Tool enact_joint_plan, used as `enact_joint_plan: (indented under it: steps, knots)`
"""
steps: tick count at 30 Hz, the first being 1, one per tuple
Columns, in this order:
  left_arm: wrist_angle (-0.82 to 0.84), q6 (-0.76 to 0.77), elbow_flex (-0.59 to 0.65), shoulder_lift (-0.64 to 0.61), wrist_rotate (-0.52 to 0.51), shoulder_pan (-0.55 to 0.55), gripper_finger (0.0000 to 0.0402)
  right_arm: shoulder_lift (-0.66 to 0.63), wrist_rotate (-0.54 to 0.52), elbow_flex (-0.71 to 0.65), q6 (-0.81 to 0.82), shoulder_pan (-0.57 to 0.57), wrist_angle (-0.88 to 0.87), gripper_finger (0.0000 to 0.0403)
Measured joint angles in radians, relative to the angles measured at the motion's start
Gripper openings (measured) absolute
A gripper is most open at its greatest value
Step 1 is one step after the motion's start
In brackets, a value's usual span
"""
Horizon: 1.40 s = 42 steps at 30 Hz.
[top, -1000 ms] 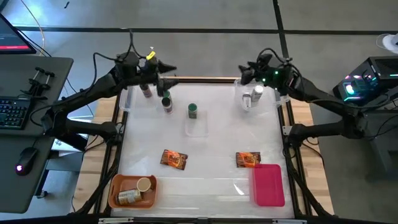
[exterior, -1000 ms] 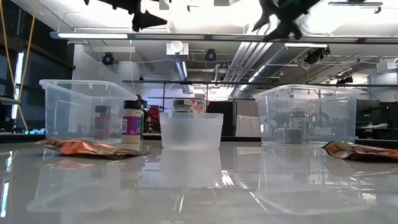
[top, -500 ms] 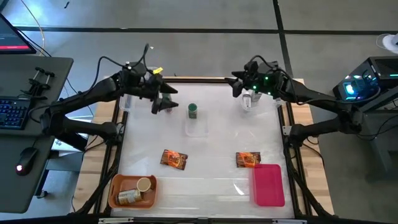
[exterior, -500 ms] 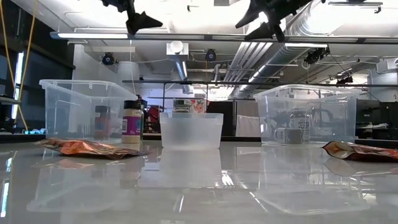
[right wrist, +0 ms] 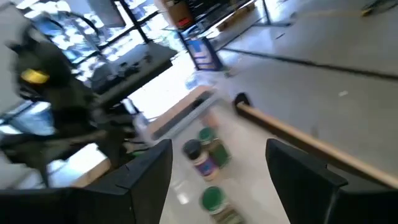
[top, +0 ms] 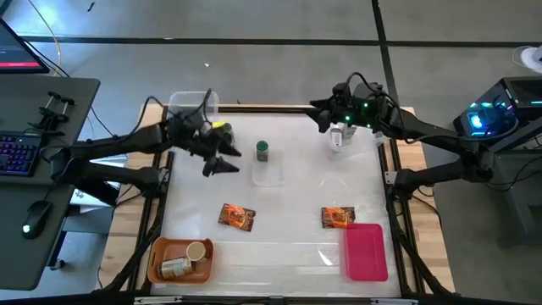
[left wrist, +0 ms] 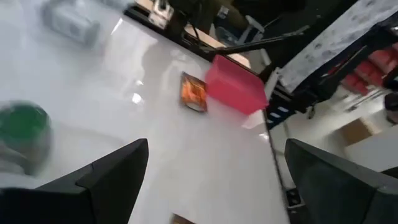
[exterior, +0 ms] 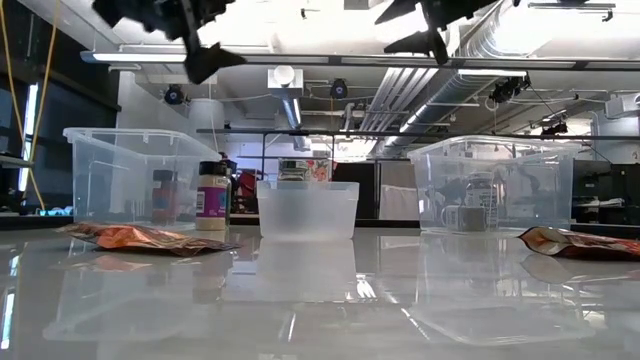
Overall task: Sort spices by type
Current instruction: Put the black seasoning bottle into the left large transparent bin
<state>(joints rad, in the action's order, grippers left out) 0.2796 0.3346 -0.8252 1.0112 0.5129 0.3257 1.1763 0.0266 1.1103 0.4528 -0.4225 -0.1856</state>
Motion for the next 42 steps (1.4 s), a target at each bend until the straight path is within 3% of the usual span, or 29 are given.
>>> enact_joint_plan:
  steps: [4, 8, 13, 16, 19, 23, 26, 31, 34, 42]
  knots:
    - [-0.097, 0.095, 0.114, -0.068, -0.021, -0.052, 0.0365, 0.0, 0.035, 0.0, 0.074, 0.03, -0.001, 0.0252]
    - [-0.089, 0.101, 0.158, -0.116, -0.049, -0.094, 0.0365, 0.001, 0.035, 0.0, 0.124, 0.081, -0.002, 0.0252]
    - [0.018, 0.079, 0.133, -0.123, -0.242, -0.143, 0.0365, 0.002, -0.008, 0.0, 0.159, 0.157, -0.004, 0.0252]
    - [0.139, 0.051, -0.002, -0.072, -0.262, -0.125, 0.0365, 0.002, -0.024, 0.0, 0.155, 0.188, -0.001, 0.0252]
    - [0.437, 0.028, -0.235, 0.059, -0.334, -0.085, 0.0365, 0.002, -0.026, 0.0, 0.142, 0.199, 0.003, 0.0252]
    - [0.854, -0.193, -0.545, 0.302, -0.467, -0.036, 0.0365, 0.002, -0.015, 0.0, 0.085, 0.201, 0.003, 0.0252]
    - [1.052, -0.35, -0.703, 0.483, -0.543, -0.005, 0.0365, 0.002, 0.019, 0.0, 0.058, 0.201, 0.003, 0.0252]
    - [1.179, -0.473, -0.882, 0.708, -0.727, 0.026, 0.0365, 0.002, 0.078, 0.0, 0.044, 0.201, 0.003, 0.0252]
    - [1.188, -0.439, -0.937, 0.789, -0.796, 0.035, 0.0365, 0.002, 0.1, 0.0, 0.044, 0.203, 0.003, 0.0252]
    - [1.22, -0.353, -0.933, 0.832, -0.853, 0.016, 0.0362, 0.002, 0.098, 0.0, 0.039, 0.216, 0.003, 0.0252]
